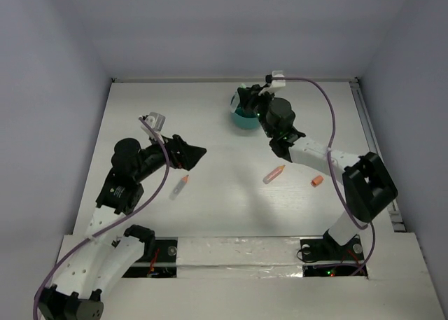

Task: Sort the stationery into containers
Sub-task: Place the pen in the storage box.

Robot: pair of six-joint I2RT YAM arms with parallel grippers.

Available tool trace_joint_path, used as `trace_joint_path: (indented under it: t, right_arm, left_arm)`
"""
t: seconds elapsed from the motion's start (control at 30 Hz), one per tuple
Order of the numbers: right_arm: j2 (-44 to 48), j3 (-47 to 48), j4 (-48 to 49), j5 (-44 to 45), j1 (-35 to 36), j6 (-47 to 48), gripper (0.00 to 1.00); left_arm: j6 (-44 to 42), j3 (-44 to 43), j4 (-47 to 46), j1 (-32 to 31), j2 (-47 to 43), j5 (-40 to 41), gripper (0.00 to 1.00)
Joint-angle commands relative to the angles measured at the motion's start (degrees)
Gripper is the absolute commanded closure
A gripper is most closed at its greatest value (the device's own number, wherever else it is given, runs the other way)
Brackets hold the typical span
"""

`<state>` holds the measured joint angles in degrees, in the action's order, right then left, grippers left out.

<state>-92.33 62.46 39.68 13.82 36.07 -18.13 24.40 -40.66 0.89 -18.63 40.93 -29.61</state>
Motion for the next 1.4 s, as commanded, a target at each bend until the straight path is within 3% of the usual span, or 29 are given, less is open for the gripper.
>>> trace_joint_path:
  t: [0.0,0.17,0.37,0.83,0.9,1.03,1.17,1.27,1.37]
  right_arm:
    - [-2.76,4.60,2.67,8.93,0.31,15.30,1.00]
    - [-7.76,5.57,6.63,13.24,0.31,24.97,1.00]
    - [-11.28,5.13,10.85,13.86,0.31,29.19,1.00]
    - [-17.26,3.73,15.07,13.16,0.31,27.89,1.00]
    - [-16.57,2.85,15.34,12.63,0.31,26.75,0.90]
    - [-14.46,1.18,13.94,12.10,0.31,24.90,0.49]
    - [-11.21,0.39,10.69,11.67,0.31,22.53,0.28]
    - [-7.43,-0.31,6.83,10.88,0.31,20.17,0.23]
    - [-1.81,-1.72,0.33,9.12,0.31,14.39,0.25]
  left_arm:
    - [-6.82,-1.35,2.90,0.09,-2.87,5.26,0.01]
    - [-6.91,-0.38,3.16,0.09,-4.97,6.58,0.01]
    - [-6.83,-0.56,3.33,0.09,-5.24,7.19,0.01]
    - [-6.83,-0.56,3.42,0.09,-5.07,7.46,0.01]
    - [-6.91,-0.56,3.42,0.61,-5.15,7.46,0.01]
    - [-6.83,-0.38,3.25,1.14,-5.24,7.37,0.01]
    - [-6.65,-0.21,3.07,1.75,-5.16,7.28,0.01]
    - [-6.56,-0.20,3.07,2.45,-5.24,7.37,0.01]
    - [-6.47,-0.20,2.98,3.16,-5.59,8.16,0.01]
